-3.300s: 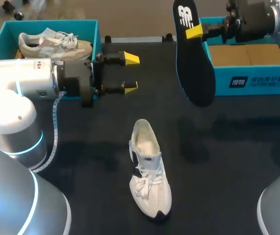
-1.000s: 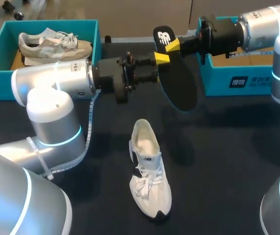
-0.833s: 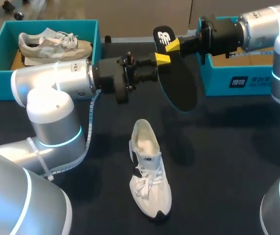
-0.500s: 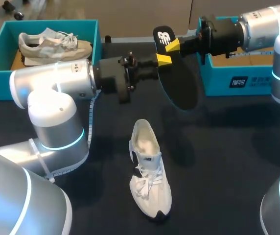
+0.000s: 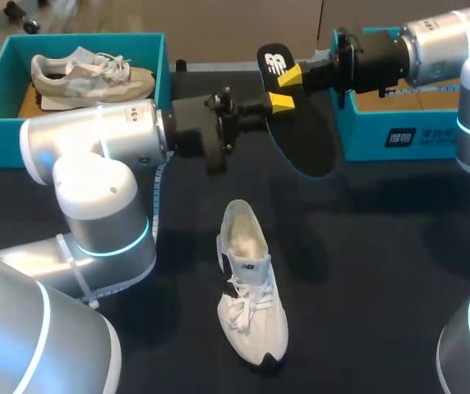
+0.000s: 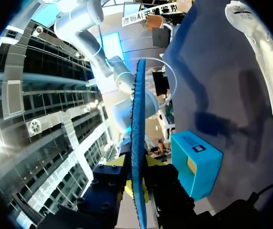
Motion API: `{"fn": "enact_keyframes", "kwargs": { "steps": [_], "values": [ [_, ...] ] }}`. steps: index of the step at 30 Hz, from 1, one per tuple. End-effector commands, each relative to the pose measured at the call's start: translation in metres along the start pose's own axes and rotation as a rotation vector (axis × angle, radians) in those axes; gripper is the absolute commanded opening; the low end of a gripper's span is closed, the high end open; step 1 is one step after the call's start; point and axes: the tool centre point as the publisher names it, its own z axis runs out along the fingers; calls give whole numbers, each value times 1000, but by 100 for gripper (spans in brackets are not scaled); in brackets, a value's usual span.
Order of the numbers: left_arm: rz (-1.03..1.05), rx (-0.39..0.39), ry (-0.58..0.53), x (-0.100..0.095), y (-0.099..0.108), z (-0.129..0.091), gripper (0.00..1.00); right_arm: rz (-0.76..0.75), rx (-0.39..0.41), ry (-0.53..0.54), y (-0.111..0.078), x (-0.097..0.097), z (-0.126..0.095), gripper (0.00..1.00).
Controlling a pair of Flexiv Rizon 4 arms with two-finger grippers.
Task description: Take the shoe out of the shoebox, open the shoe tongue, remove and reinsert the insole, then place the shoe into the shoebox
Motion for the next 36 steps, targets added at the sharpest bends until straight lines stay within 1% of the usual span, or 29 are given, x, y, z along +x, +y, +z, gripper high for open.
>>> {"fn": "enact_keyframes", "kwargs": {
  "steps": [1,4,8,10,18,19,20,21,23,28,36],
  "values": [
    [2,-13,4,0,-2,4,21,0,-3,0,-1,0,1,0],
    [1,-18,4,0,-2,4,19,0,-3,0,-1,0,1,0],
    [1,-30,7,0,-2,5,8,0,-3,0,-1,0,1,0],
    [0,-33,7,0,-2,6,0,0,-3,0,-1,0,1,0],
    [3,-29,11,0,-4,3,0,0,-3,0,-1,0,1,0],
    [4,-27,11,0,-4,2,0,0,-9,4,-1,0,0,27],
    [6,-26,11,0,-4,0,0,0,-8,5,-1,0,0,76],
    [8,-23,12,-1,-4,-2,0,0,-8,6,-1,0,-2,100],
    [7,-7,18,-1,-3,-6,0,-3,-14,7,-2,1,-4,100],
    [10,1,35,1,1,-20,0,-23,-28,11,-3,1,-15,100],
    [2,-8,57,4,7,-43,0,-44,-46,-7,-9,4,-30,100]
  ]
}}
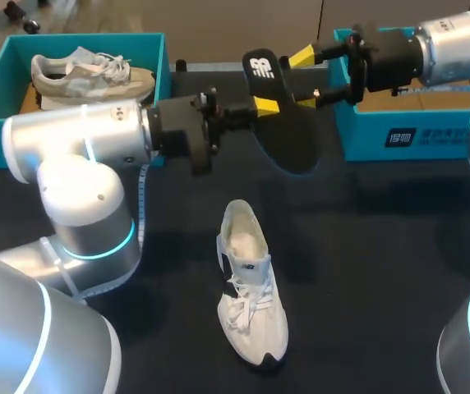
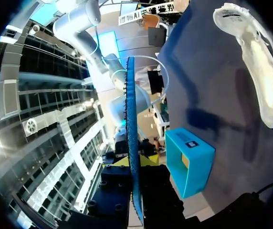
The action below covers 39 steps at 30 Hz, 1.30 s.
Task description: Take the shoe out of the shoebox, open the shoe tongue, remove and reinsert the insole, then place the shoe into the shoebox
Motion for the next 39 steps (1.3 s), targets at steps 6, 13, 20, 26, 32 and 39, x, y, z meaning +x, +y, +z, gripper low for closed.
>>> {"fn": "enact_keyframes", "kwargs": {
  "steps": [6,13,20,26,32,39],
  "values": [
    [-8,15,22,3,1,-27,0,-5,-19,-19,-14,3,-13,100],
    [-22,18,33,7,-1,-34,0,-10,-17,-26,-23,0,-15,100],
    [-133,32,49,8,-1,-45,0,-12,-21,-28,-34,-2,-20,100],
    [-565,60,73,8,2,-59,0,-19,-28,-40,-38,-3,-25,100],
    [-774,58,86,9,5,-66,0,-19,-32,-43,-38,-3,-26,100],
    [-774,58,86,9,5,-66,0,-19,-32,-43,-38,-3,-26,100]
  ]
}}
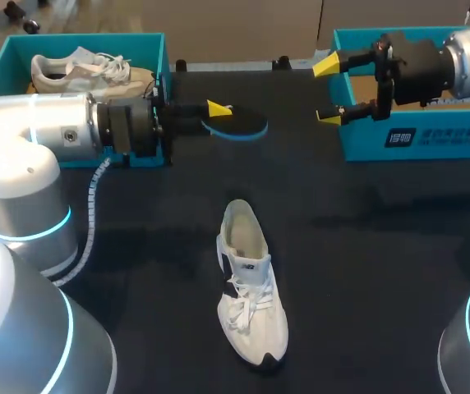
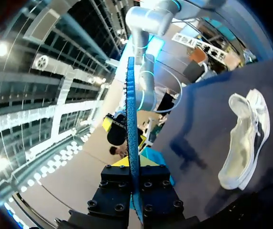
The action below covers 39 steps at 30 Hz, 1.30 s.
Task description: Take the shoe out of the shoebox, open the shoe tongue, remove and reinsert the insole, then place the shoe into the shoebox
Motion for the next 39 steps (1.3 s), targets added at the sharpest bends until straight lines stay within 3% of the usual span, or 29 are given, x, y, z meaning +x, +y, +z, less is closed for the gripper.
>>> {"fn": "enact_keyframes", "kwargs": {
  "steps": [1,2,4,13,15,16,27,32,39],
  "values": [
    [-91,0,18,-3,-1,0,0,1,-2,-3,-1,1,0,100],
    [-91,0,18,-3,-1,0,0,1,-2,-3,-1,1,0,100],
    [-289,54,12,-10,-4,3,0,1,-2,-3,-1,1,0,100],
    [-941,40,112,-19,-4,5,0,1,-2,-3,-1,1,0,100],
    [-1136,75,165,-17,-5,6,0,1,-2,-3,-1,1,0,100],
    [-1146,85,207,-17,-6,5,0,1,-2,-3,-1,1,0,100],
    [-1146,85,207,-17,-6,5,0,1,-2,-3,-1,1,0,100],
    [-1477,88,229,-10,1,10,0,1,-2,-3,-1,1,0,100],
    [-1753,112,277,-8,-6,20,0,1,-2,-3,-1,1,0,100]
  ]
}}
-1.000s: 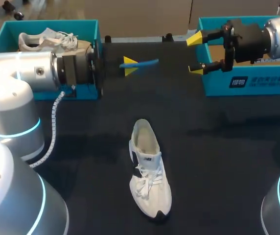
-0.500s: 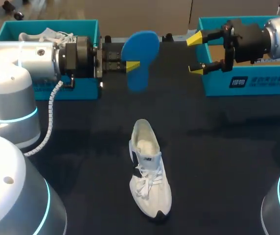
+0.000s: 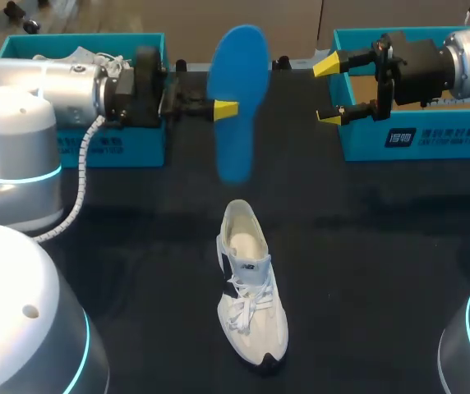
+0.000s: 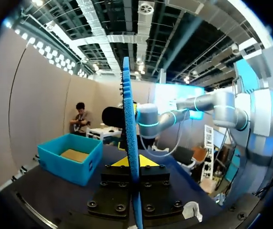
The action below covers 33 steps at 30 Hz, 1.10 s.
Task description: Take the shoe out of the shoebox, open the shoe tongue, remove and reinsert the insole, then place the shoe into the shoebox
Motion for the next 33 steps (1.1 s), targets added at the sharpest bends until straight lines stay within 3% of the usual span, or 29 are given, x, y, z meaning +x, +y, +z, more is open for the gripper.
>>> {"fn": "enact_keyframes", "kwargs": {
  "steps": [1,13,27,33],
  "values": [
    [-553,27,89,-4,-6,6,0,1,-2,-3,-1,1,0,100],
    [-878,64,93,-4,-13,4,0,1,-2,-3,-1,1,0,100],
    [-1165,146,40,-26,17,2,0,1,-2,-3,-1,1,0,100],
    [-1181,167,24,-29,21,2,0,1,-2,-3,-1,1,0,100]
  ]
}}
